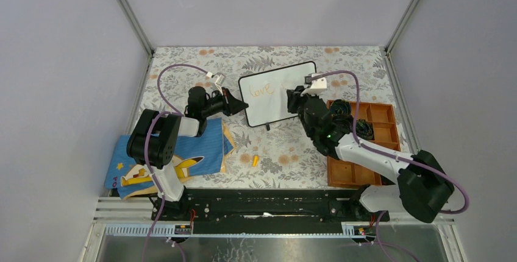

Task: Write a sentence on the whiteboard

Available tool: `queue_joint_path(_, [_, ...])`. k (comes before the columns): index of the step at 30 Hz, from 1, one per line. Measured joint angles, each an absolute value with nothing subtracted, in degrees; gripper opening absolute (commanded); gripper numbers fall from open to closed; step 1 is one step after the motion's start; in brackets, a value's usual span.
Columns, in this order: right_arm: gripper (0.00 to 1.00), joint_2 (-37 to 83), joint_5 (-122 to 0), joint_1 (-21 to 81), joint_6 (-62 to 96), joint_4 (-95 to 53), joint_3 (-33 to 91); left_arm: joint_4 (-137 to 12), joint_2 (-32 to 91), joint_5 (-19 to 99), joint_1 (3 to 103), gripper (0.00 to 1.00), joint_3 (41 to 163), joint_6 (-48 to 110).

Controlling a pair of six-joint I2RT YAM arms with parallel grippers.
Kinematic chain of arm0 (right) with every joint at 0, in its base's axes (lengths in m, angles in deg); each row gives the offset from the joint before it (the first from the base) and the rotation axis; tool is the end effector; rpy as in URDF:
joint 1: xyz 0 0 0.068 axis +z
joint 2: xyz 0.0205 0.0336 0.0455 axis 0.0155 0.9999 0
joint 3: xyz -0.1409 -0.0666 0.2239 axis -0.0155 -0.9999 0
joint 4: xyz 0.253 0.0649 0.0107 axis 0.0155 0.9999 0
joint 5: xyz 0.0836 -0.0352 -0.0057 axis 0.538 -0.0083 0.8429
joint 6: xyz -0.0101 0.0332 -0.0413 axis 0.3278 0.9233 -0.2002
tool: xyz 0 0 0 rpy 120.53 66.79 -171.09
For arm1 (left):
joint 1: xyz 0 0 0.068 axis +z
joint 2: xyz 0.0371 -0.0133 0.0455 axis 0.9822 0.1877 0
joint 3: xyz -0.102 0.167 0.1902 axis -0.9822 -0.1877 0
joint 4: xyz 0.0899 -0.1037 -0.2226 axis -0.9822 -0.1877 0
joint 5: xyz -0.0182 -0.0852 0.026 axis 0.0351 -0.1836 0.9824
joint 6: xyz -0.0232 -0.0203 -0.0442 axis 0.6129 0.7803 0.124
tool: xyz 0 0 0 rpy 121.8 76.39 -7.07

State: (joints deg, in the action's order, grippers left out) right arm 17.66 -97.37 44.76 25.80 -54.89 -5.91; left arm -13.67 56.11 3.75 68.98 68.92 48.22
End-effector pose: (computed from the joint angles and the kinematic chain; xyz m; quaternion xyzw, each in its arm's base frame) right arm 0.2246 0.1919 0.2760 0.0010 0.7137 0.1782 0.6774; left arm 0.3284 -0.0844 0.1609 0.1233 0.7460 -0.4717 0.4537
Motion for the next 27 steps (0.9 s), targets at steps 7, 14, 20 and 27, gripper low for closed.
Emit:
queue_joint_path(7, [0.00,13.2,-89.3,38.4,28.7,-55.0,-6.2,-13.9,56.0,3.8,69.0,0.00,68.9,48.2])
queue_joint_path(14, [0.00,16.0,-79.8,37.5,30.9,-54.7,-4.9,-14.0,55.9,3.8,68.7,0.00,68.9,48.0])
queue_joint_path(20, [0.00,18.6,-79.7,37.5,32.7,-52.8,-2.8,-14.3,55.8,3.8,68.6,0.00,68.9,47.8])
queue_joint_path(27, [0.00,20.1,-82.0,37.5,32.6,-49.6,0.2,-14.5,55.8,3.8,68.6,0.00,69.0,47.6])
